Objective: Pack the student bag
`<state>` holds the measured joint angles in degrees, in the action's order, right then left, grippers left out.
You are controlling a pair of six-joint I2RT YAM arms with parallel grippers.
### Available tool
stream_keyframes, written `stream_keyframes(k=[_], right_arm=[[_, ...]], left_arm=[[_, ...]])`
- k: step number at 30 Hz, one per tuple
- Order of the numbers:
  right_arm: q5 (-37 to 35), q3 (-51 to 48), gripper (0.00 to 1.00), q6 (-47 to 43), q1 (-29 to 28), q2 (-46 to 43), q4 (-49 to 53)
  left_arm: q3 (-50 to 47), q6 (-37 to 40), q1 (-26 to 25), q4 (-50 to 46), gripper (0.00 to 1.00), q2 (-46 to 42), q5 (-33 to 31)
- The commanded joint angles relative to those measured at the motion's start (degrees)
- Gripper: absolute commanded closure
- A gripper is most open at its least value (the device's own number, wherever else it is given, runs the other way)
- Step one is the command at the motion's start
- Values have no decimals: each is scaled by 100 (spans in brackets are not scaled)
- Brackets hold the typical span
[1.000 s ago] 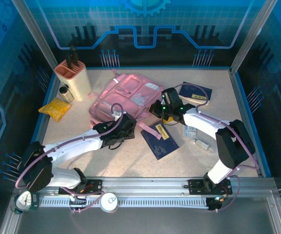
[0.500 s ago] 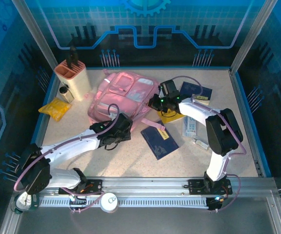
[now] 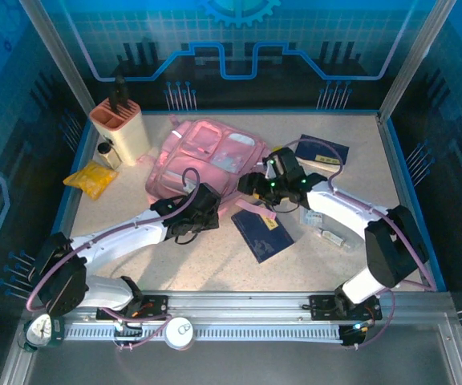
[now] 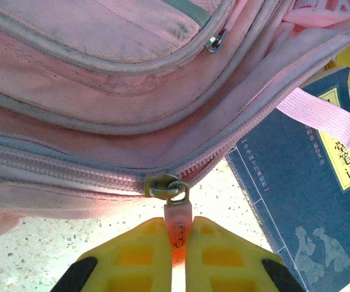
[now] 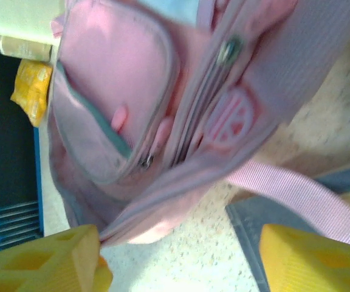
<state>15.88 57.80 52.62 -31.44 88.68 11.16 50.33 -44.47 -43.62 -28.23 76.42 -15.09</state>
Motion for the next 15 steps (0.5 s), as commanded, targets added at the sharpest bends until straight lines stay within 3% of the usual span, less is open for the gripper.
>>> stream_keyframes(k=[1, 11, 15], right_arm=[[239, -340, 26, 852, -294, 68, -567], [-77, -145, 34, 1849, -495, 887, -1524], [-130, 56, 47, 1827, -494, 1224, -1607]], left_arm=[[150, 107, 6, 147, 100, 57, 88], [212, 142, 10, 50, 100, 214, 118], [265, 244, 13, -80, 100, 348, 38]])
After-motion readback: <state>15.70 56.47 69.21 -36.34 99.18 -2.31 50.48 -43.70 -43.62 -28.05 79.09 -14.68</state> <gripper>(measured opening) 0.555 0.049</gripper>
